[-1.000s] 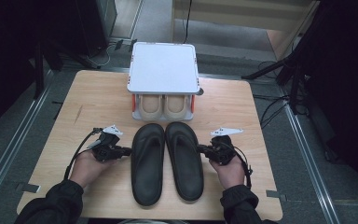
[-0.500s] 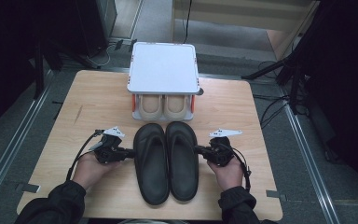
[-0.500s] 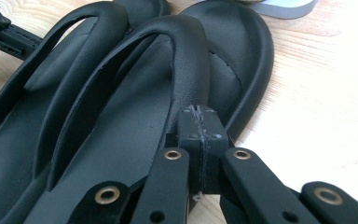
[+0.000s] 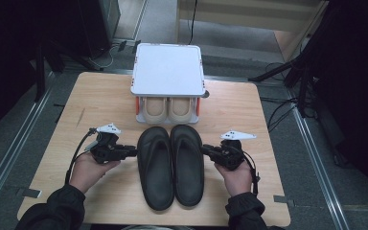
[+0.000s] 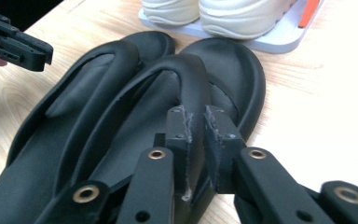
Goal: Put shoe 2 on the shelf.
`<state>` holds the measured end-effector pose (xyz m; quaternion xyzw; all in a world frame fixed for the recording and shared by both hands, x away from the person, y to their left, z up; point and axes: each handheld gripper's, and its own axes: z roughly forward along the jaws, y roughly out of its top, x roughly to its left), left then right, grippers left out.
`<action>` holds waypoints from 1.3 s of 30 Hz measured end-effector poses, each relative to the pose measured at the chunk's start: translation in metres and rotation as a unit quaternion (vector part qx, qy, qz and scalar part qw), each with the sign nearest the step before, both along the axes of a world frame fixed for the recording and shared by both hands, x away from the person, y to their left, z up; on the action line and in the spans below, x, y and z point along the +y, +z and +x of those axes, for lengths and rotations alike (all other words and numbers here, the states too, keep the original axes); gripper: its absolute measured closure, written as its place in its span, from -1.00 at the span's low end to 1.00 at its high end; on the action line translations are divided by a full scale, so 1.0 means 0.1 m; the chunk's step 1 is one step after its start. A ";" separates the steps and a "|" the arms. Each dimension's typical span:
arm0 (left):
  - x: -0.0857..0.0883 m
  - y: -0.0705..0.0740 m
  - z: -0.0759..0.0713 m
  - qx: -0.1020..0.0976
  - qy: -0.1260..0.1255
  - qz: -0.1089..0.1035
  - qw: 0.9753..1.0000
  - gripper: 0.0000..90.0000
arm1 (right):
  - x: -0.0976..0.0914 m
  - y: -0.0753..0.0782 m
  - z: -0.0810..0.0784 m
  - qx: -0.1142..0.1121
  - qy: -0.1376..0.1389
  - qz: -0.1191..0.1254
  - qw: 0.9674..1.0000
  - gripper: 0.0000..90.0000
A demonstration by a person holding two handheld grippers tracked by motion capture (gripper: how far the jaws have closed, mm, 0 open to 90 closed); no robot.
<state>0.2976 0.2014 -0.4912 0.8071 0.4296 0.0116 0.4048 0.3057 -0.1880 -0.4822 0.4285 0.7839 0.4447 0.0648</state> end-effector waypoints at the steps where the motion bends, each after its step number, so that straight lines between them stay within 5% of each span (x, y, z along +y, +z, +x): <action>1: 0.00 0.01 0.00 -0.004 -0.001 -0.001 1.000 0.58 | 0.01 0.01 -0.01 -0.003 0.000 0.001 1.000 0.73; 6: 0.03 0.05 0.00 -0.001 -0.006 -0.006 1.000 0.37 | 0.07 0.05 -0.08 -0.011 0.002 0.008 1.000 0.56; 9: 0.08 0.10 0.00 0.006 -0.015 -0.030 0.999 0.20 | 0.09 0.06 -0.11 -0.014 -0.004 0.011 1.000 0.45; 15: 0.13 0.19 -0.01 -0.017 -0.020 -0.018 0.999 0.01 | 0.16 0.09 -0.19 -0.026 -0.007 0.013 1.000 0.34; 29: 0.32 0.20 0.05 -0.020 0.003 -0.020 1.000 -0.01 | 0.38 0.07 -0.40 -0.040 -0.034 0.046 0.998 0.12; 36: 0.32 0.19 0.04 -0.021 0.007 -0.016 1.000 -0.01 | 0.56 -0.01 -0.48 -0.053 -0.054 0.019 0.997 0.10; 39: 0.33 0.18 0.05 -0.020 0.007 -0.015 1.000 -0.01 | 0.61 -0.09 -0.50 -0.045 -0.071 0.029 0.996 0.07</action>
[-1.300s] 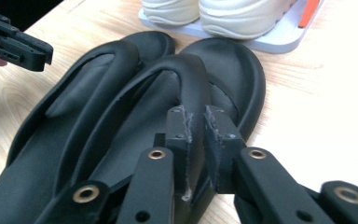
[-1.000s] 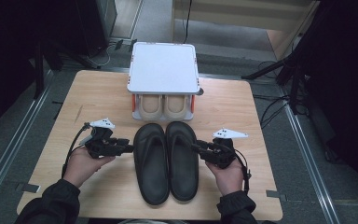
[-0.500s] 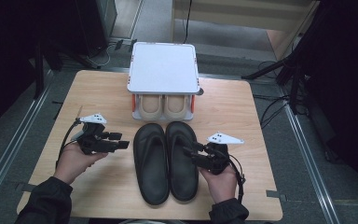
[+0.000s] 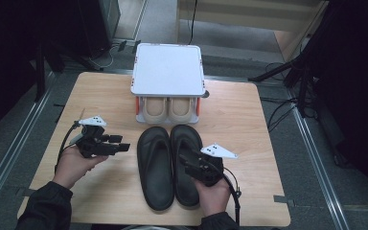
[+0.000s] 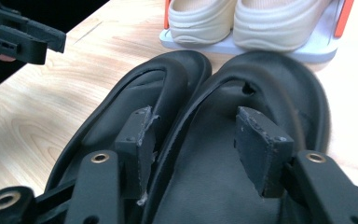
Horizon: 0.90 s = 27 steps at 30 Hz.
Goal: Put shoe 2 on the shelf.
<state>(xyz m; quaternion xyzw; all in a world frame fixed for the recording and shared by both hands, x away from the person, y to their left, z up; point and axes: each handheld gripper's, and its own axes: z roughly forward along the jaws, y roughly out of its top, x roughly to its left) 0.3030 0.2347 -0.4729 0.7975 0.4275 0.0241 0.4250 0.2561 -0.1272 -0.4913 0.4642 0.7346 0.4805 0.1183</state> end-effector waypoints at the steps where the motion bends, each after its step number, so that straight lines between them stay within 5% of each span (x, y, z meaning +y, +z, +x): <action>1: 0.00 0.00 0.00 0.000 0.002 0.000 1.000 -0.01 | 0.02 -0.03 0.00 0.005 -0.002 0.003 1.000 0.05; 21: 0.01 -0.03 0.01 -0.004 0.005 0.005 1.000 0.00 | 0.52 -0.28 0.09 0.047 0.003 -0.034 0.998 -0.19; 27: 0.03 -0.03 0.03 -0.004 0.008 0.002 1.000 0.00 | 0.57 -0.33 0.12 0.050 -0.003 -0.051 0.997 -0.09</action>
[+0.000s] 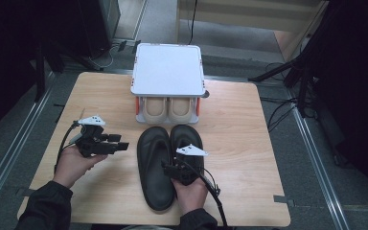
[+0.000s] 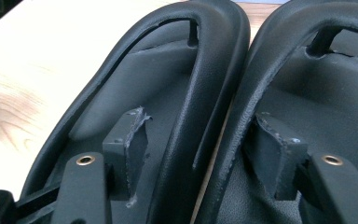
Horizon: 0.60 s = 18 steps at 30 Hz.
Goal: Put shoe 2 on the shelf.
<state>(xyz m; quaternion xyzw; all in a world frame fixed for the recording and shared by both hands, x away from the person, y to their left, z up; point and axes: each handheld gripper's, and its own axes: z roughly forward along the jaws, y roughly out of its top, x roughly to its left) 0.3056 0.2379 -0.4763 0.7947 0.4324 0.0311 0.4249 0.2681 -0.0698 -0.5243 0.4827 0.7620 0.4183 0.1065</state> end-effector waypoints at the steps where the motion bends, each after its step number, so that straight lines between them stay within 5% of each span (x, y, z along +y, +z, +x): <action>1: 0.00 0.00 0.00 0.000 0.000 0.001 1.000 0.00 | 0.01 0.00 0.00 -0.002 -0.001 -0.004 1.000 -0.10; 8: -0.01 -0.01 0.01 0.002 -0.001 0.002 1.000 0.00 | 0.04 0.00 -0.01 -0.014 -0.009 -0.025 1.000 0.12; 18: 0.00 -0.01 0.01 0.002 0.001 0.003 1.000 0.00 | -0.01 0.02 0.02 0.006 -0.008 -0.012 1.000 0.34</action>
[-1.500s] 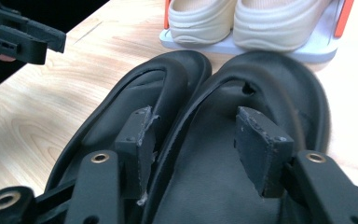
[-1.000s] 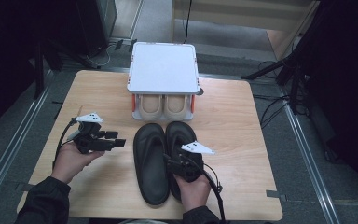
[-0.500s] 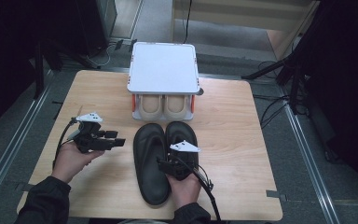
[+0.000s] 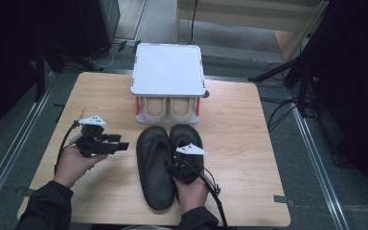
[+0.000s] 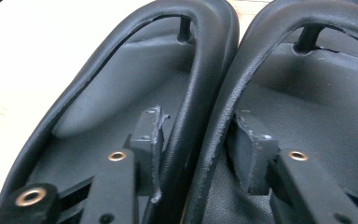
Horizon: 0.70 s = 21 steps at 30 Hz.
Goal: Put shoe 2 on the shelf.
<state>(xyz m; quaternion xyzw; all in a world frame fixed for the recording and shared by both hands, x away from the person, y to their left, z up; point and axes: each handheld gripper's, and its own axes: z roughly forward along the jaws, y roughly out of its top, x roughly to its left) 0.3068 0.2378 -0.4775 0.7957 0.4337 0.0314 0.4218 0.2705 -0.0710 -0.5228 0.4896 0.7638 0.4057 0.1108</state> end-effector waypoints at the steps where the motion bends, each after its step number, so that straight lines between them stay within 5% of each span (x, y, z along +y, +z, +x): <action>1: 0.00 0.00 0.00 -0.001 0.000 0.001 1.000 0.00 | -0.01 0.00 0.00 0.001 0.000 0.000 1.000 0.38; 10: 0.01 -0.01 0.01 0.003 0.003 0.000 1.000 0.00 | -0.09 0.01 0.02 0.014 -0.010 0.014 1.000 0.68; 21: 0.04 0.00 0.01 0.002 0.007 -0.002 1.000 0.01 | -0.13 0.05 0.03 0.024 0.005 0.014 1.000 0.71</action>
